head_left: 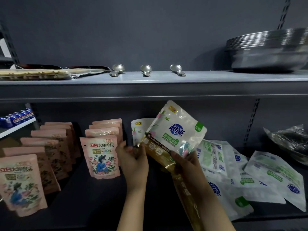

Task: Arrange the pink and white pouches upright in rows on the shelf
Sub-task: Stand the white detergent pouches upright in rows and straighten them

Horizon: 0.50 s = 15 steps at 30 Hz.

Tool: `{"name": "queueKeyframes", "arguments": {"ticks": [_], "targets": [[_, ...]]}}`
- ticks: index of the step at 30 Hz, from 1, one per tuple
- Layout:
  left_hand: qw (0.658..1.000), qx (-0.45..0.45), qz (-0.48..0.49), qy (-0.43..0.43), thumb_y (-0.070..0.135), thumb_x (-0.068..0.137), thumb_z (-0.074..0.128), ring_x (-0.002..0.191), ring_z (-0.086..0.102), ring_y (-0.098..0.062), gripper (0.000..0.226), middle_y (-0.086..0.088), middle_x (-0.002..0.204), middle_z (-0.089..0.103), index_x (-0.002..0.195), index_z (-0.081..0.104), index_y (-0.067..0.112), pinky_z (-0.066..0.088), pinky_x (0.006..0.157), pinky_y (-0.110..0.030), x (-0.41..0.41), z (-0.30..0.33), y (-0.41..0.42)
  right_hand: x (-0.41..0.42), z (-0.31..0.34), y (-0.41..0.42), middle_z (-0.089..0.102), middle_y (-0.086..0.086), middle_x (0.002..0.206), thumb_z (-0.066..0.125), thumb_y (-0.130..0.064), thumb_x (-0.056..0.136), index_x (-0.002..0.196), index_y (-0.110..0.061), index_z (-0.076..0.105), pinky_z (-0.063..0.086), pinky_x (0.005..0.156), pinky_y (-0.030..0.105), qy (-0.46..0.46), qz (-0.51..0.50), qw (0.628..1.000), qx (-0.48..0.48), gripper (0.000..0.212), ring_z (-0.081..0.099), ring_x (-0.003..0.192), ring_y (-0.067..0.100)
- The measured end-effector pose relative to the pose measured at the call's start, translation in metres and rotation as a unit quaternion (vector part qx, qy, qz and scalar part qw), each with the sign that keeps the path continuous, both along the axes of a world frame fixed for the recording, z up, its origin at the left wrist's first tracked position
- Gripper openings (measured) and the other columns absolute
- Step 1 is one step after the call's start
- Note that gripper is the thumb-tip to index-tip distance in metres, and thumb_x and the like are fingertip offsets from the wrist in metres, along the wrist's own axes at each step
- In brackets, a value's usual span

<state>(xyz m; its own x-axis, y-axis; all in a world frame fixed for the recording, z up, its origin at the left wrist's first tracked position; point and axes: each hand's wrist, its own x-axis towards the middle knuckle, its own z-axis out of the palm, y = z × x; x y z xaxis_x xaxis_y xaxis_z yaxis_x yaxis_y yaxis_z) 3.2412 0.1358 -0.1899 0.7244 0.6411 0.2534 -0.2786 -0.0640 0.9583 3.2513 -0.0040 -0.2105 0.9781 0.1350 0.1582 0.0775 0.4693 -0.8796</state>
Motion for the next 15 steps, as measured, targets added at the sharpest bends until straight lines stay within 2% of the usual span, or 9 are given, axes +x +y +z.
{"name": "queueKeyframes", "arguments": {"ticks": [2,5,8,9,12,14,15], "targets": [[0.997,0.069,-0.016,0.003,0.016,0.086,0.063,0.107,0.047,-0.005,0.055,0.005,0.118,0.046,0.135,0.037,0.011,0.037,0.085,-0.012,-0.001,0.002,0.007,0.003,0.001,-0.007,0.071,0.002,0.111,0.064,-0.008,0.085,0.124,-0.024,0.047,0.058,0.079,0.041,0.001,-0.023,1.000,-0.018,0.045,0.069,0.099,0.024],[0.984,0.164,-0.059,0.029,0.023,0.088,0.061,0.115,0.043,-0.002,0.054,0.007,0.125,0.047,0.137,0.038,0.014,0.035,0.092,-0.016,-0.001,0.003,0.010,0.010,0.000,-0.010,0.071,0.002,0.111,0.066,-0.011,0.084,0.125,-0.024,0.045,0.058,0.064,0.032,0.000,-0.046,0.998,-0.035,0.048,0.071,0.094,0.024],[0.970,0.216,-0.103,0.043,0.030,0.089,0.059,0.129,0.041,-0.008,0.059,0.005,0.140,0.043,0.141,0.035,0.018,0.034,0.104,-0.023,0.003,0.001,0.012,0.013,-0.001,-0.007,0.070,0.003,0.111,0.067,-0.010,0.083,0.125,-0.020,0.045,0.058,0.064,0.031,-0.013,-0.050,0.996,-0.068,0.049,0.071,0.092,0.024],[0.966,0.226,-0.118,0.052,0.029,0.089,0.058,0.129,0.041,-0.009,0.060,0.006,0.140,0.043,0.143,0.033,0.019,0.033,0.105,-0.023,0.003,0.002,0.013,0.014,-0.002,-0.005,0.070,0.004,0.112,0.067,-0.008,0.083,0.125,-0.020,0.046,0.058,0.066,0.031,-0.030,-0.045,0.996,-0.076,0.048,0.070,0.095,0.023],[0.959,0.243,-0.116,0.085,0.023,0.091,0.057,0.118,0.048,-0.010,0.053,0.004,0.129,0.051,0.139,0.037,0.021,0.035,0.093,-0.019,0.007,0.002,0.017,0.017,-0.002,0.002,0.070,0.001,0.112,0.066,-0.004,0.083,0.121,-0.022,0.046,0.058,0.067,0.025,-0.072,-0.052,0.989,-0.119,0.047,0.070,0.095,0.015],[0.964,0.233,-0.088,0.092,0.018,0.091,0.057,0.103,0.051,-0.006,0.044,0.004,0.117,0.057,0.133,0.044,0.018,0.036,0.087,-0.018,0.009,-0.001,0.020,0.026,-0.005,0.007,0.067,-0.004,0.110,0.070,-0.011,0.082,0.117,-0.026,0.045,0.057,0.063,0.022,-0.079,-0.101,0.970,-0.208,0.046,0.069,0.089,0.005],[0.967,0.225,-0.075,0.096,0.015,0.091,0.056,0.100,0.051,-0.005,0.039,0.005,0.109,0.058,0.129,0.048,0.015,0.036,0.084,-0.017,0.011,-0.004,0.021,0.032,-0.007,0.008,0.064,-0.005,0.111,0.072,-0.019,0.080,0.117,-0.027,0.044,0.058,0.065,0.025,-0.082,-0.143,0.945,-0.283,0.047,0.067,0.089,0.004]]}}
